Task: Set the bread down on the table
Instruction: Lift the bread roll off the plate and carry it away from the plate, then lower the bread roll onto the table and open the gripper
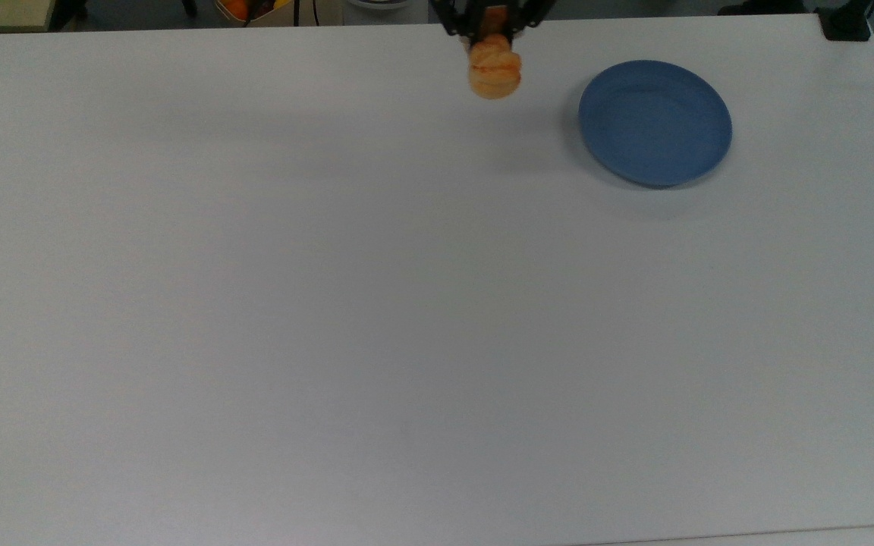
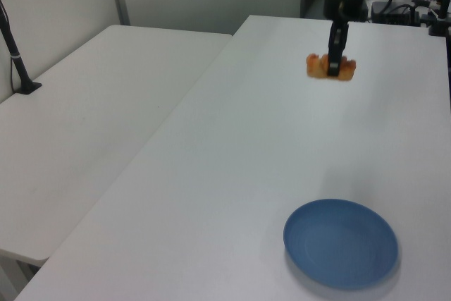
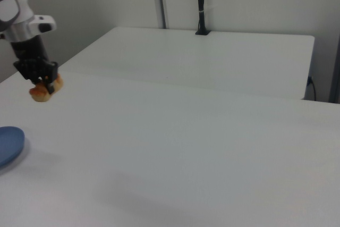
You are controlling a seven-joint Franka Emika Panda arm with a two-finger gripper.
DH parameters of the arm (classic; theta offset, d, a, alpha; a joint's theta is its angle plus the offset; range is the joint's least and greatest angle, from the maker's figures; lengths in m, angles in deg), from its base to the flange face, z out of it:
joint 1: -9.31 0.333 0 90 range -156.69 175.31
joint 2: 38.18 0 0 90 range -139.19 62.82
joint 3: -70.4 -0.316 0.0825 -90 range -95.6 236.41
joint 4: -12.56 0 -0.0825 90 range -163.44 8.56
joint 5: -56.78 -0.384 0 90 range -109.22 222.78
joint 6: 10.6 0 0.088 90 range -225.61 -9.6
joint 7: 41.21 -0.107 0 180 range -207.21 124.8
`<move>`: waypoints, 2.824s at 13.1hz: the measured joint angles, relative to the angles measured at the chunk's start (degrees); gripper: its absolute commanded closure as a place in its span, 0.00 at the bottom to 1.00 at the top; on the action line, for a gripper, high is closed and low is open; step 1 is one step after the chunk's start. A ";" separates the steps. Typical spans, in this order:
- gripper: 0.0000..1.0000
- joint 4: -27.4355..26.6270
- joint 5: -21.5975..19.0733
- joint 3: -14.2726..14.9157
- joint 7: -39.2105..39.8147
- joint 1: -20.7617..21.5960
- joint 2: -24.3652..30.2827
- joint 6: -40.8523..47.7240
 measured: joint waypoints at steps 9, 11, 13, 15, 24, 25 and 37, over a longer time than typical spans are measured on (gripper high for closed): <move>0.63 -8.00 -0.09 9.86 20.28 -6.77 0.70 5.65; 0.62 -11.88 -0.09 9.99 21.45 -8.41 0.17 1.19; 0.62 -14.98 -0.09 10.02 22.38 -9.74 -0.62 -3.76; 0.62 -17.88 -0.09 10.04 22.68 -10.85 -2.28 -9.37; 0.51 -25.65 -0.09 10.03 24.10 -12.60 -8.94 -27.81; 0.31 -25.67 -0.09 10.03 24.10 -12.60 -9.08 -27.92; 0.00 -14.34 -0.16 7.65 14.24 -12.53 -5.05 -8.90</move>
